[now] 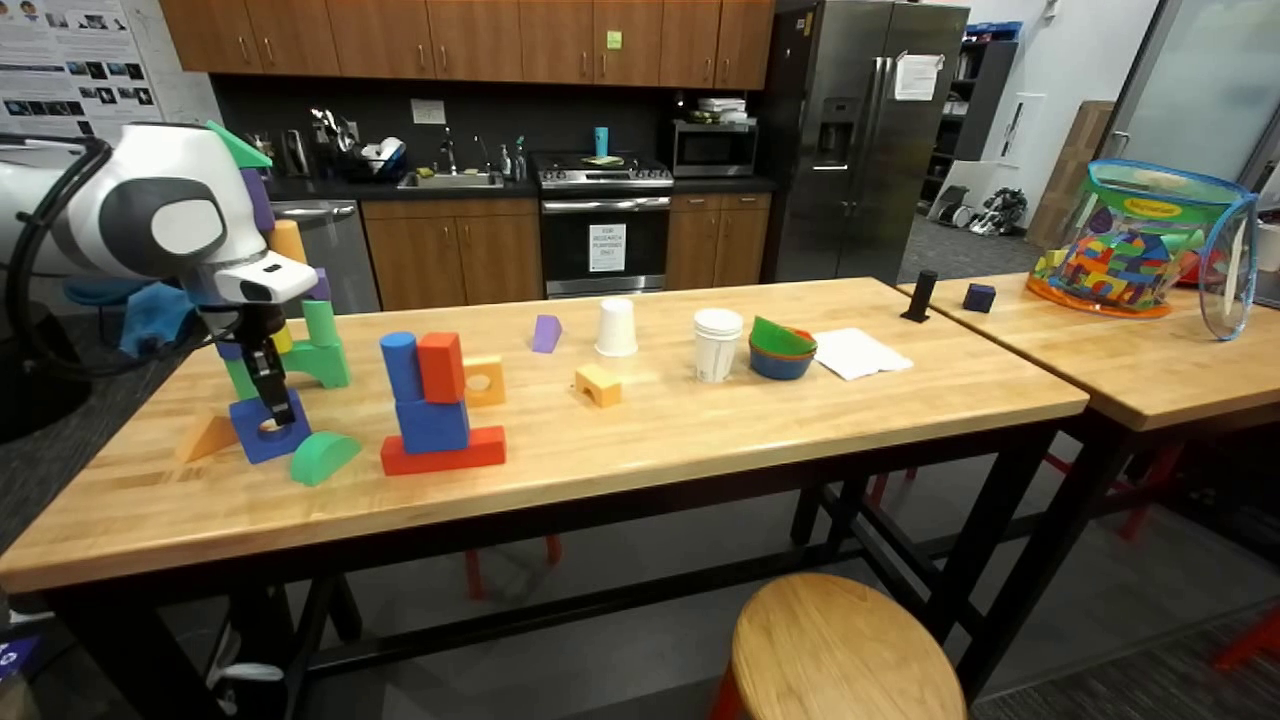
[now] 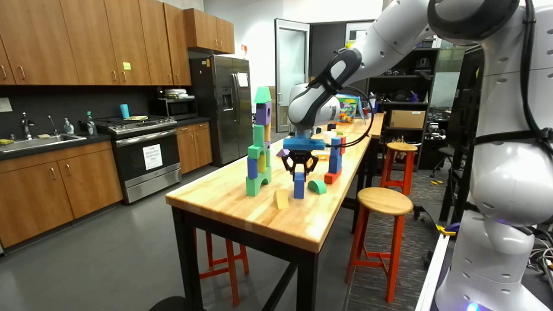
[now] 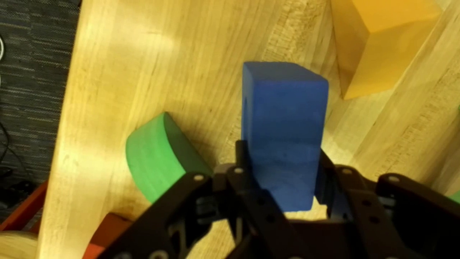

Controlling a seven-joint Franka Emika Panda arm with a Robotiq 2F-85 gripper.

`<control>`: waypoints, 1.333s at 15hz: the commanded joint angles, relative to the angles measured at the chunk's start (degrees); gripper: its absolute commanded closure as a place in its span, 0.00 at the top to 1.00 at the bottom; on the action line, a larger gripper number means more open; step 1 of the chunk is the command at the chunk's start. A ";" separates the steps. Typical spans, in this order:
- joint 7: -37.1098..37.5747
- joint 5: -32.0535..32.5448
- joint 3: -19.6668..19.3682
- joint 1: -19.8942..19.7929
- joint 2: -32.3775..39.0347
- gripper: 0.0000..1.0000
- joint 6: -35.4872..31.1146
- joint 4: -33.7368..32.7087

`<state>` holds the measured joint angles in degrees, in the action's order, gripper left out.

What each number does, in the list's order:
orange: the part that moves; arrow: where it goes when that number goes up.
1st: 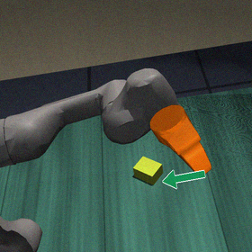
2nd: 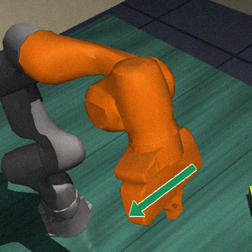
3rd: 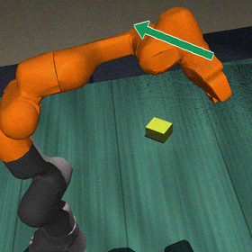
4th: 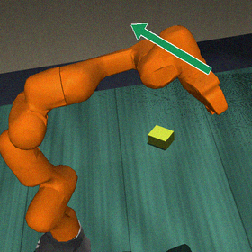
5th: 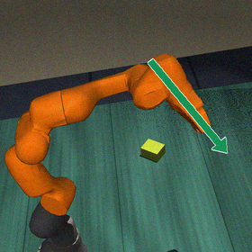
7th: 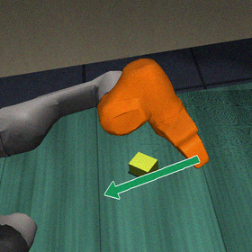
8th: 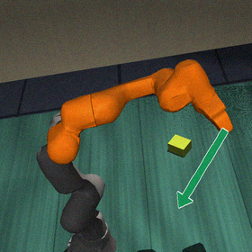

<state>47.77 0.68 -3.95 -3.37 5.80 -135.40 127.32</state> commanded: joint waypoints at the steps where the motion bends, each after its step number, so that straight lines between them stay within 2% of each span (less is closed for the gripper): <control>1: -0.12 -0.19 -0.88 0.10 -1.45 0.15 1.83 -0.27; 5: -0.58 -0.57 -1.63 -0.38 -5.93 0.15 0.49 1.45; 10: -4.64 -7.03 -1.45 -1.48 -11.49 0.15 1.99 1.45; 14: -8.61 -12.88 -1.58 -2.02 -16.53 0.15 5.92 1.35; 17: -6.63 -12.79 -1.38 -3.03 -19.24 0.15 8.80 0.77; 20: -2.64 -9.87 -0.91 -4.98 -21.29 0.15 11.72 -0.31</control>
<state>41.71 -10.93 -5.36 -6.48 -12.72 -126.83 127.42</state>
